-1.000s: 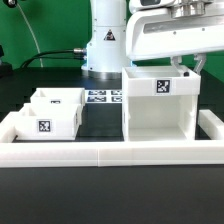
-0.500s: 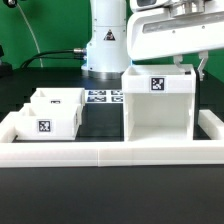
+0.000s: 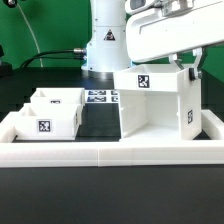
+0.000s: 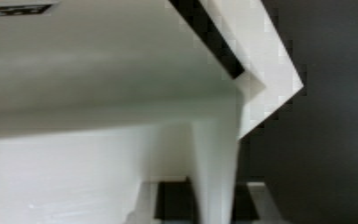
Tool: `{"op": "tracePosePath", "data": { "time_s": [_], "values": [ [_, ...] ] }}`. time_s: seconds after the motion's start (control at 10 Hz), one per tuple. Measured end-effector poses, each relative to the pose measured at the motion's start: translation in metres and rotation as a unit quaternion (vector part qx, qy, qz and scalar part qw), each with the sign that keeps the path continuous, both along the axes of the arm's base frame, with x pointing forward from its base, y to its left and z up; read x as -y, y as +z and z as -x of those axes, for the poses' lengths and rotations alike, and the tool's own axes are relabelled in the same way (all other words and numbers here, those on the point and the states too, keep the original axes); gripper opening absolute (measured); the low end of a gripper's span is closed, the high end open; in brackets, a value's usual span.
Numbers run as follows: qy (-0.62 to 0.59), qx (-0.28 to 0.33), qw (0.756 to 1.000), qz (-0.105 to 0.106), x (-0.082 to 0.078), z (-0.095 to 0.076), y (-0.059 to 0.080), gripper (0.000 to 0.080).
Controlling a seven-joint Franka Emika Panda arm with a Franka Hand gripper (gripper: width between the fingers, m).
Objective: Assemble drawer
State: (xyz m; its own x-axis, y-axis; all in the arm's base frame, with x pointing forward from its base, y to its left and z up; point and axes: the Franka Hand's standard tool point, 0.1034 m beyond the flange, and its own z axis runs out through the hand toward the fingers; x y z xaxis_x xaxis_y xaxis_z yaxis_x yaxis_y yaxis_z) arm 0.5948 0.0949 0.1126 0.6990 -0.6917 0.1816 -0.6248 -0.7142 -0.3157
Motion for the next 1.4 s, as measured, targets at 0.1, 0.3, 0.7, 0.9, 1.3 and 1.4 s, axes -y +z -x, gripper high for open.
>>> {"op": "tracePosePath", "data": {
  "time_s": [0.1,0.3,0.7,0.9,1.3,1.4],
  "values": [
    [-0.016,0.001,1.000,-0.008,-0.0002,-0.0009,0.0014,0.0051],
    [-0.105,-0.003,0.993,-0.047,-0.0038,-0.0005,0.0033,0.0051],
    [-0.278,0.009,0.954,-0.113,0.0032,-0.0042,0.0044,0.0058],
    [-0.322,0.007,0.937,-0.135,0.0036,-0.0044,0.0074,0.0062],
    [-0.369,0.003,0.916,-0.159,-0.0028,-0.0020,0.0062,0.0062],
    [-0.368,0.010,0.917,-0.157,-0.0032,-0.0045,0.0052,0.0062]
  ]
}}
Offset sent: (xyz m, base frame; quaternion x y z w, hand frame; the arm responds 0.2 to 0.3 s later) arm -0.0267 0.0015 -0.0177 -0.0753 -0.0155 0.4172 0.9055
